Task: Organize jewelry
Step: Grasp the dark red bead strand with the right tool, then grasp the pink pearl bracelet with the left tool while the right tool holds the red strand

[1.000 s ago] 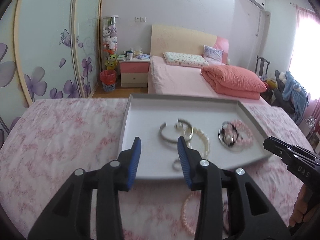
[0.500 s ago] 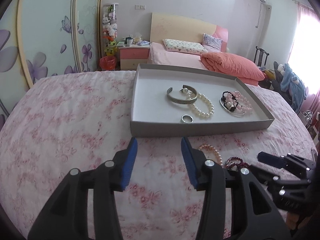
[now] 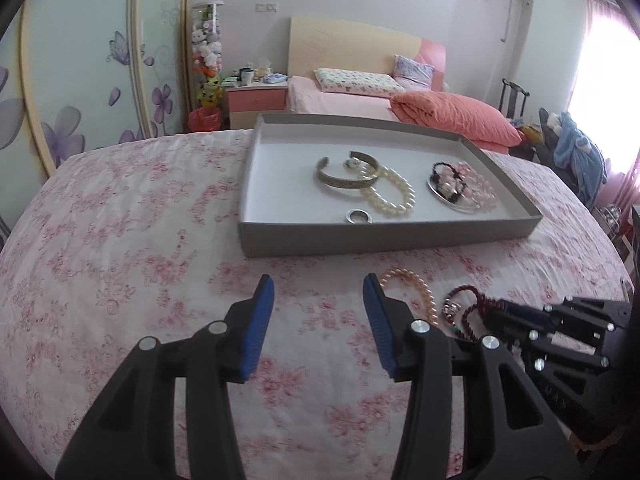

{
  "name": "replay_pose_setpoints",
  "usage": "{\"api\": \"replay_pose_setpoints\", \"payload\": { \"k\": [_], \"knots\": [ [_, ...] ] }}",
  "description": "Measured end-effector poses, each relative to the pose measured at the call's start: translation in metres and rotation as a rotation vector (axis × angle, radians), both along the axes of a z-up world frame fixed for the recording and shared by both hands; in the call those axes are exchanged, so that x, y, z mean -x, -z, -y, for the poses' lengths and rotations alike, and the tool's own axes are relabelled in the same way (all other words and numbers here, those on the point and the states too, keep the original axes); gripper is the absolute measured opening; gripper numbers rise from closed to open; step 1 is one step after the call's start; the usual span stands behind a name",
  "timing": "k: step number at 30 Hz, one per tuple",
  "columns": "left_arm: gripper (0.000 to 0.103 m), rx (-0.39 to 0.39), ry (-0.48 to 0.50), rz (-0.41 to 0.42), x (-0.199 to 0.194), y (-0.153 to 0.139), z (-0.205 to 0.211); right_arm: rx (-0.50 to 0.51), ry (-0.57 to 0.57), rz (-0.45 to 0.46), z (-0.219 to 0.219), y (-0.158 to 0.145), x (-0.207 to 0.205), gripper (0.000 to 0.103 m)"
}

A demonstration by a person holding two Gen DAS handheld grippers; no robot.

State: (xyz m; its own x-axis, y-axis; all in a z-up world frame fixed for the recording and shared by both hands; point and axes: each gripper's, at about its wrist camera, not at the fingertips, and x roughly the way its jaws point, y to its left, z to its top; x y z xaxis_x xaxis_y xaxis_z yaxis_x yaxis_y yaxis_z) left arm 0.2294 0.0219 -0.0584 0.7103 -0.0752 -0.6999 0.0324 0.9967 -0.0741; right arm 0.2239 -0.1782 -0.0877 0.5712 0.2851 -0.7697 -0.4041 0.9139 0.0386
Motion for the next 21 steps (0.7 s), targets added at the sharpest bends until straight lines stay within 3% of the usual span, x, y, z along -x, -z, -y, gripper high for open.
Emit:
{"api": "replay_pose_setpoints", "payload": {
  "k": [12, 16, 21],
  "knots": [
    [0.046, -0.061, 0.072, -0.062, -0.005, 0.014, 0.032, 0.005, 0.311, -0.002, 0.093, 0.002, -0.027, 0.01],
    [0.046, -0.061, 0.07, -0.09, -0.009, 0.019, 0.035, -0.02, 0.334, -0.015, 0.102, 0.004, -0.034, 0.01],
    [0.045, -0.058, 0.072, -0.119, -0.013, 0.022, 0.039, 0.034, 0.327, 0.001, 0.093, 0.005, -0.032, 0.01]
  ]
}}
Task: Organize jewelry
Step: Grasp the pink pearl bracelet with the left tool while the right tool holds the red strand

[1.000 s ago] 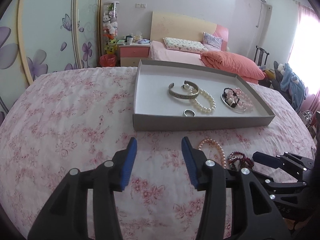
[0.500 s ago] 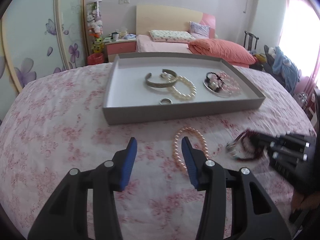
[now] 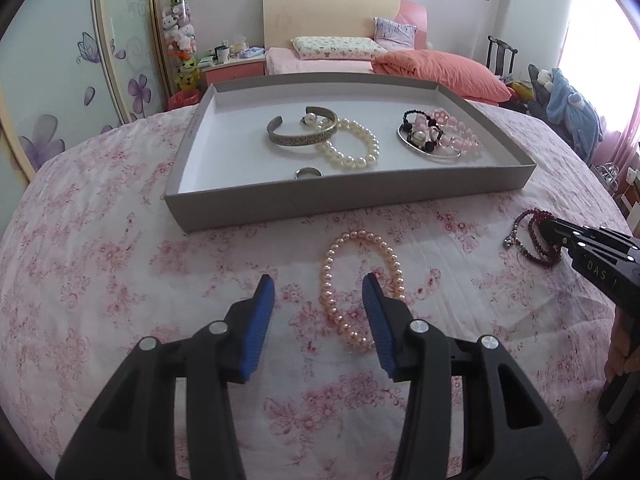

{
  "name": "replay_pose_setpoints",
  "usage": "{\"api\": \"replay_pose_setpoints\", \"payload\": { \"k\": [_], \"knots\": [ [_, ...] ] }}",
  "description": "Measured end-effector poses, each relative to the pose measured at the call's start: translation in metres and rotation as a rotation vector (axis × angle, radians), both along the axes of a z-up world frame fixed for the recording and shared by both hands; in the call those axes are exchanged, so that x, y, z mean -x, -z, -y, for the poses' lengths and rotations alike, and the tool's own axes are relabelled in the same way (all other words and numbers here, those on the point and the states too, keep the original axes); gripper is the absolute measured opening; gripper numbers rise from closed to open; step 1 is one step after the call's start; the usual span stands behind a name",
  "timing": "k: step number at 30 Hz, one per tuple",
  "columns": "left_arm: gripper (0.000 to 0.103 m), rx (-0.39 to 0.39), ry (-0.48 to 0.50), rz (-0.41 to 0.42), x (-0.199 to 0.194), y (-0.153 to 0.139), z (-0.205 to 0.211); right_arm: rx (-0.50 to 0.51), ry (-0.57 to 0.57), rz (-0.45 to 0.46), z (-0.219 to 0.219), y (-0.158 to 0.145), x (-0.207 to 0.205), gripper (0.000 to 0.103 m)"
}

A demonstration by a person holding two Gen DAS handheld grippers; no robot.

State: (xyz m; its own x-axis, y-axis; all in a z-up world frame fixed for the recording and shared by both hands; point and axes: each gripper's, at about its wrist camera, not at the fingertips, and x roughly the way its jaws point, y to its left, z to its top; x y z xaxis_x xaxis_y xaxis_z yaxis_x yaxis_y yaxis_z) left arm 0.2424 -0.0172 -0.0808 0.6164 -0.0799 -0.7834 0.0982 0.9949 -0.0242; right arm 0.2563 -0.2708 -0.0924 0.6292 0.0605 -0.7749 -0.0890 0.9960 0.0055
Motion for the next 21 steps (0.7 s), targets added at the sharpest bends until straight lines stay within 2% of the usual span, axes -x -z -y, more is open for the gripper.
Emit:
{"api": "replay_pose_setpoints", "payload": {
  "k": [5, 7, 13, 21],
  "knots": [
    [0.037, -0.008, -0.006, -0.012, -0.004, 0.001, 0.006, -0.017, 0.0, -0.002, 0.002, 0.0, 0.0, 0.01],
    [0.027, -0.017, -0.008, -0.012, -0.004, 0.002, 0.008, -0.019, 0.0, -0.003, 0.001, 0.0, -0.001, 0.01],
    [0.011, -0.063, 0.018, 0.002, -0.002, 0.002, 0.019, -0.026, 0.0, -0.003, 0.003, 0.0, 0.0, 0.01],
    [0.007, -0.06, 0.018, 0.001, -0.001, 0.002, 0.017, -0.038, 0.0, -0.004, 0.005, 0.001, 0.0, 0.01]
  ]
}}
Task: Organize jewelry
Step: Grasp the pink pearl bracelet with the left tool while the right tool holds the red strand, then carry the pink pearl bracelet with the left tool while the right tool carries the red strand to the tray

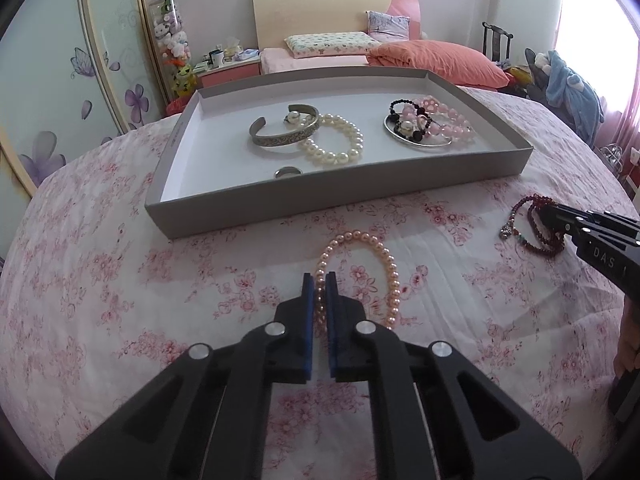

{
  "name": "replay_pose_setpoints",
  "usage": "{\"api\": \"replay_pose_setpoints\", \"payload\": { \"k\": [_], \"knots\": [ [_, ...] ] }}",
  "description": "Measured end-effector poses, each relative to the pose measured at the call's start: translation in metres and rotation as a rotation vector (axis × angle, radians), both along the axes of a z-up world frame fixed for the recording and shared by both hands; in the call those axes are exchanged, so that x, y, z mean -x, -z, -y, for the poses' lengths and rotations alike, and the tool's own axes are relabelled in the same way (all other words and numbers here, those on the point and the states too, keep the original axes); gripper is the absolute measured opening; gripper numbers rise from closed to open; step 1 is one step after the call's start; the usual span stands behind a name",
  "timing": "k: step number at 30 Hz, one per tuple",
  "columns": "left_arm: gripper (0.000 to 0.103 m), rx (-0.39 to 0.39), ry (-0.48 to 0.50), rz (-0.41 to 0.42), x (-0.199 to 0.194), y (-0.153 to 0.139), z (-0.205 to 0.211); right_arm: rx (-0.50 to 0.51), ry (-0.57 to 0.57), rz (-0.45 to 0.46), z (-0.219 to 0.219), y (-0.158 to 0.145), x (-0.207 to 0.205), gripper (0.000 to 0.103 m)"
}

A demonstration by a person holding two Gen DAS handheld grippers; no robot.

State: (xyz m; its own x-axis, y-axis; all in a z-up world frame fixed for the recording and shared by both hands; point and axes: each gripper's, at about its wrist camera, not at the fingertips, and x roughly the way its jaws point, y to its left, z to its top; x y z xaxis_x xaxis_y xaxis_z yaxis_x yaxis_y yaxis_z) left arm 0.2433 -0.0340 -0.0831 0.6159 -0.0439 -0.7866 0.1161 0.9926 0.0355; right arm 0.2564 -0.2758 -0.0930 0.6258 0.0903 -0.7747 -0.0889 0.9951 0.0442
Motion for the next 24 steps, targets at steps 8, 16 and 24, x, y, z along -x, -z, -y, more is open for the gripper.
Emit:
{"api": "replay_pose_setpoints", "payload": {
  "k": [8, 16, 24],
  "knots": [
    [0.007, 0.025, -0.032, 0.001, 0.001, 0.0, -0.012, 0.0, 0.0, 0.0, 0.0, 0.0, 0.0, 0.01],
    [0.007, 0.035, -0.034, 0.0, 0.001, 0.0, -0.014, -0.005, 0.001, -0.001, 0.001, 0.0, 0.0, 0.01],
    [0.007, 0.049, -0.04, -0.002, 0.0, 0.0, -0.016, -0.004, 0.001, 0.0, 0.0, 0.0, 0.0, 0.01]
  ]
}}
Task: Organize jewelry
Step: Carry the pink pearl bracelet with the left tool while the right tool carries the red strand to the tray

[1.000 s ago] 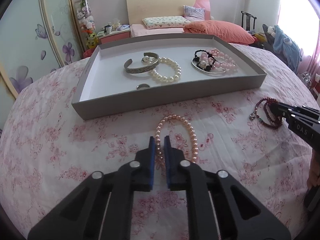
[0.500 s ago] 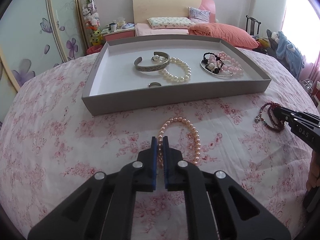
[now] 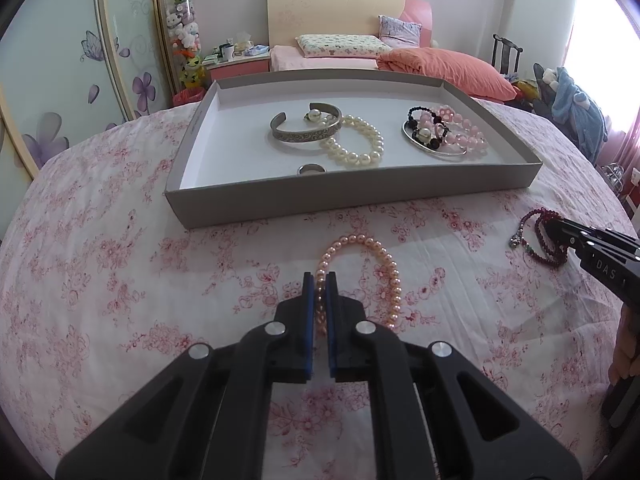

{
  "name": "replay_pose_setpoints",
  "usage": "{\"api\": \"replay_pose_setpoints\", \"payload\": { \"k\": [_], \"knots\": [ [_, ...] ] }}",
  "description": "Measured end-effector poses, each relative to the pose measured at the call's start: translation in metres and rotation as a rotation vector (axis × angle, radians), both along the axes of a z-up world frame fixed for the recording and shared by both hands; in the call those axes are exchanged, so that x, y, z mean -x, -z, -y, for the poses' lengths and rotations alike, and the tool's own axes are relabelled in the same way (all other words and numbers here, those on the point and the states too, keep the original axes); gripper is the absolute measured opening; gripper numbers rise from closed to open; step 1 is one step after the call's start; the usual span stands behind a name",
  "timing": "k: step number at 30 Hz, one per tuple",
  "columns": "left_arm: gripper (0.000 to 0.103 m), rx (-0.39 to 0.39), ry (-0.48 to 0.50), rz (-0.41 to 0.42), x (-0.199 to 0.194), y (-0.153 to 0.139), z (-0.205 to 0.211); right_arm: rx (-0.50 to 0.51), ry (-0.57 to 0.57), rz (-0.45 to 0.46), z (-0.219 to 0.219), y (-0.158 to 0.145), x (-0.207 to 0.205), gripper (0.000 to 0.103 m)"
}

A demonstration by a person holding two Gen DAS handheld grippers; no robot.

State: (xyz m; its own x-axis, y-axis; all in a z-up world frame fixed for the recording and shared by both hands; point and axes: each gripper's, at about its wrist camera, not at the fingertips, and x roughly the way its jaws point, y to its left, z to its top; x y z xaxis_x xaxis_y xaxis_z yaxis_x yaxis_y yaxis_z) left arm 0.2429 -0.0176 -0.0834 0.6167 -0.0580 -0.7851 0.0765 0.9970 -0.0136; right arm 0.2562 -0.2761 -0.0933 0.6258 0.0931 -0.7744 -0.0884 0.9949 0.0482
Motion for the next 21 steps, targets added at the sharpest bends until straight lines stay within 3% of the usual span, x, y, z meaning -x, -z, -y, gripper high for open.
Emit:
{"api": "replay_pose_setpoints", "payload": {
  "k": [6, 13, 21],
  "knots": [
    [0.007, 0.03, -0.041, 0.011, 0.002, -0.002, -0.01, -0.012, -0.015, 0.006, 0.0, -0.001, 0.002, 0.01],
    [0.007, 0.08, -0.03, 0.06, 0.015, -0.016, -0.013, -0.04, -0.061, 0.112, -0.009, -0.019, 0.019, 0.008],
    [0.007, 0.141, -0.018, 0.196, 0.036, -0.053, -0.009, -0.11, -0.11, 0.224, -0.02, -0.051, 0.039, 0.008]
  ]
}}
